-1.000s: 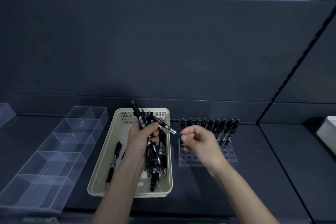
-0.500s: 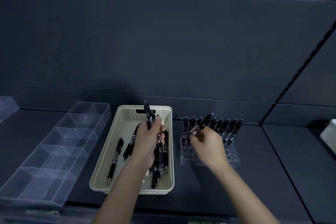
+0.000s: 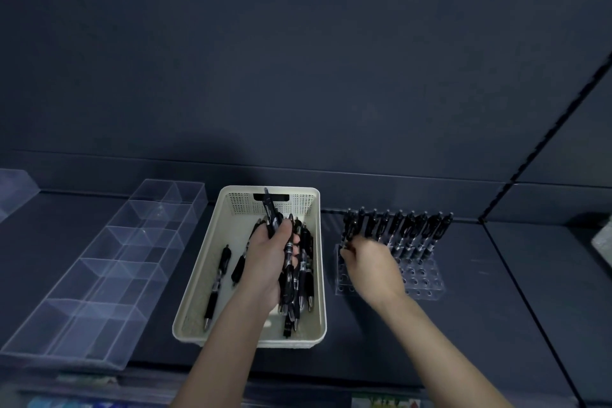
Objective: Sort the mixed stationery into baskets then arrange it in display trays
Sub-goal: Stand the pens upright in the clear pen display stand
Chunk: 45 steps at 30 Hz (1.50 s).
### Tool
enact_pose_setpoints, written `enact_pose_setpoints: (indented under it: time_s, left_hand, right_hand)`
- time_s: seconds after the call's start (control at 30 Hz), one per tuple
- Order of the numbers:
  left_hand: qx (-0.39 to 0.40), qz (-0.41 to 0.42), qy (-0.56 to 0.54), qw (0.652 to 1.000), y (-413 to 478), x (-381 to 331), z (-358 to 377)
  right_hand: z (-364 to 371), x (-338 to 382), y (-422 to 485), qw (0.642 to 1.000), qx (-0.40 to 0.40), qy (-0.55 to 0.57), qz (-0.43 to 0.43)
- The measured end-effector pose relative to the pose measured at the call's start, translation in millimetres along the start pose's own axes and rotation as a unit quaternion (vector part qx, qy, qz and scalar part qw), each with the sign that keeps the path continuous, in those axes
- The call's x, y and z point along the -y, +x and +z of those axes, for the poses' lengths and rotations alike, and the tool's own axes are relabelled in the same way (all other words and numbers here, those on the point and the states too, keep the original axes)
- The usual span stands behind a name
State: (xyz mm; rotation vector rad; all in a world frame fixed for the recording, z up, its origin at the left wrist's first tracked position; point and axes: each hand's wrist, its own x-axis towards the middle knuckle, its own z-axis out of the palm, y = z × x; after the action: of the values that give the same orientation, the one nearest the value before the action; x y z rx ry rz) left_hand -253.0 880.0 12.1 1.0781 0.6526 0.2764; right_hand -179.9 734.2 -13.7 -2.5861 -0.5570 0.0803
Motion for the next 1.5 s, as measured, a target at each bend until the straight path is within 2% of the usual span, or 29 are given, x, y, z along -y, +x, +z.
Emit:
enact_pose_setpoints:
  time_s: [0.17, 0.33, 0.43, 0.53, 0.6, 0.67, 0.77, 0.9, 1.0, 1.17, 1.33, 1.5]
  left_hand:
    - [-0.003, -0.003, -0.004, 1.0, 1.8, 1.7, -1.2]
    - [-0.004, 0.015, -0.008, 1.0, 3.3, 1.9, -1.9]
    - [-0.01, 0.052, 0.026, 0.998, 3.4, 5.7, 3.9]
    - [-0.011, 0.106, 0.055, 0.993, 1.8, 8.6, 15.2]
    - [-0.006, 0.122, 0.039, 0.992, 0.1, 9.2, 20.0]
    - [-0.002, 0.124, 0.015, 0.992, -0.4, 9.6, 20.3]
    - [-0.016, 0.107, 0.012, 0.994, 1.0, 10.6, 15.7]
    - [-0.04, 0.098, 0.025, 0.994, 1.2, 11.8, 11.8]
    - [-0.045, 0.074, -0.004, 0.996, -0.1, 12.9, 12.1]
    - [-0.058, 0.005, -0.113, 0.992, -1.4, 13.8, 13.0]
    - [-0.062, -0.048, -0.197, 0.977, -1.5, 19.7, 11.6]
    - [-0.046, -0.029, -0.207, 0.977, -1.3, 23.2, 7.6]
  right_hand:
    - [3.9, 0.5, -2.6, 1.0, -0.017, -0.018, -0.015]
    - [-9.4, 0.5, -8.1, 0.999, -0.002, -0.028, 0.022]
    - [-24.0, 14.7, -17.7, 0.993, 0.025, 0.109, 0.036]
    - [-32.2, 37.9, -28.3, 0.94, 0.17, 0.293, 0.045]
    - [-31.3, 45.1, -34.2, 0.915, 0.226, 0.329, 0.057]
    - [-30.2, 44.8, -38.2, 0.904, 0.23, 0.353, 0.077]
    - [-34.0, 36.1, -38.9, 0.904, 0.181, 0.377, 0.094]
    - [-51.4, 16.2, -30.3, 0.936, 0.012, 0.347, 0.063]
    - [-65.0, 7.2, -23.9, 0.917, -0.056, 0.39, 0.061]
    - [-71.0, 2.3, -18.4, 0.87, -0.131, 0.473, 0.049]
    - [-61.9, -3.2, -12.4, 0.922, -0.182, 0.34, 0.019]
    - [-48.1, -8.1, -4.3, 0.952, -0.188, 0.243, -0.009]
